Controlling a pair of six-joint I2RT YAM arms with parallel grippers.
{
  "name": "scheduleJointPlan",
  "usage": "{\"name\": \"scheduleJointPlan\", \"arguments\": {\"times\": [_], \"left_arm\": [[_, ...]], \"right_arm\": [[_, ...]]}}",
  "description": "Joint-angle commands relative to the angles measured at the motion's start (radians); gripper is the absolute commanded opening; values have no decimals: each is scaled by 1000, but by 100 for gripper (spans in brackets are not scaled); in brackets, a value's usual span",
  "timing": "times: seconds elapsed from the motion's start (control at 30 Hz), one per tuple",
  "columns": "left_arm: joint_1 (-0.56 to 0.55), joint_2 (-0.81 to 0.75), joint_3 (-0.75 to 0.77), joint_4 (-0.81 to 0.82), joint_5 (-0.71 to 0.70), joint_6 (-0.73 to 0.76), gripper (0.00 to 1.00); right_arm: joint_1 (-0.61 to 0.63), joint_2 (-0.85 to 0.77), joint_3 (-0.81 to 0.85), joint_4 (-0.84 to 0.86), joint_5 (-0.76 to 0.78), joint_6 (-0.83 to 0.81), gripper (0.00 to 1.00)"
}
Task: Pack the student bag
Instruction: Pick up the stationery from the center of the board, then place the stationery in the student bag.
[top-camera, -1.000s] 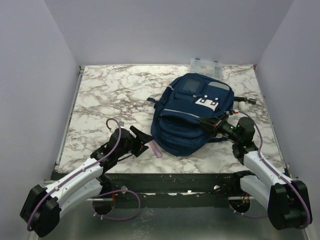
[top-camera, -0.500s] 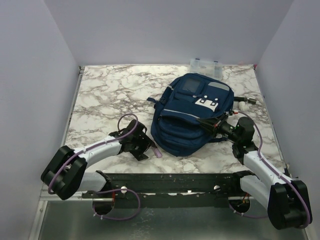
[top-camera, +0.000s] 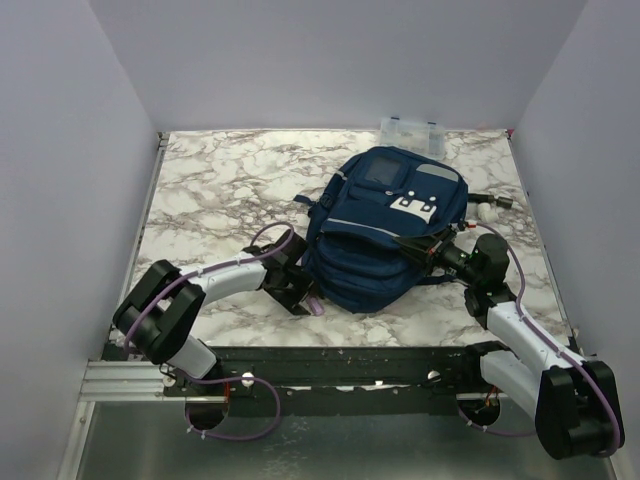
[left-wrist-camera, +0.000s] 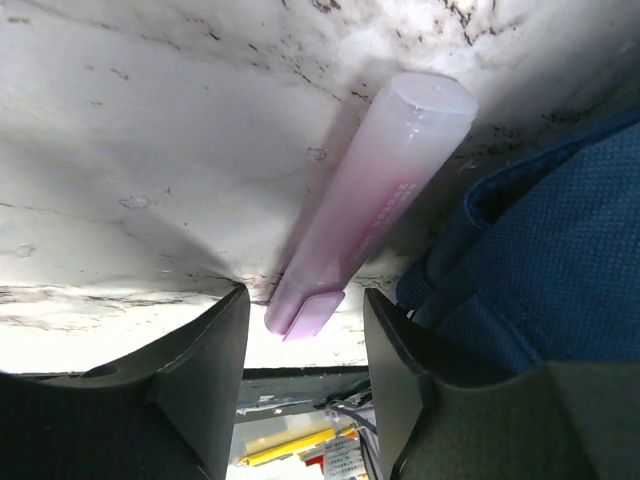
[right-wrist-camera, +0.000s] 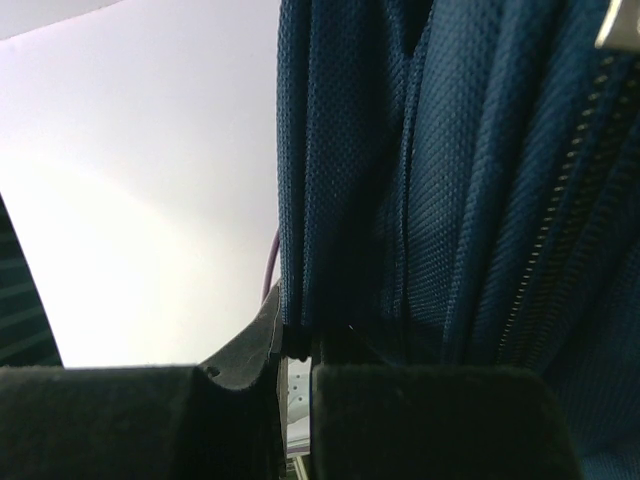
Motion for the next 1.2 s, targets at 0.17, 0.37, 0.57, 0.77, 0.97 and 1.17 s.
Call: {"name": "scheduleJointPlan", "arguments": {"times": [0.17, 0.37, 0.57, 0.77, 0.97, 1.17], "left_arm": [[26, 61, -35, -66, -139, -18, 33], [44, -19, -57, -52, -124, 40, 20], [53, -244, -85, -73, -141, 83, 18], [29, -453, -25, -41, -91, 201, 22], [3, -467, 6, 145, 97, 160, 22], [-40, -350, 96, 292, 175, 46, 24]], "right_arm": [[-8, -15, 22, 77, 0, 7, 0], [-7, -28, 24, 61, 6, 3, 0], [-8, -26, 32, 62, 9, -1, 1], [-7, -18, 36, 61, 8, 1, 0], [-7, 2, 60, 94, 4, 14, 1], [-7, -9, 52, 88, 5, 18, 0]]}}
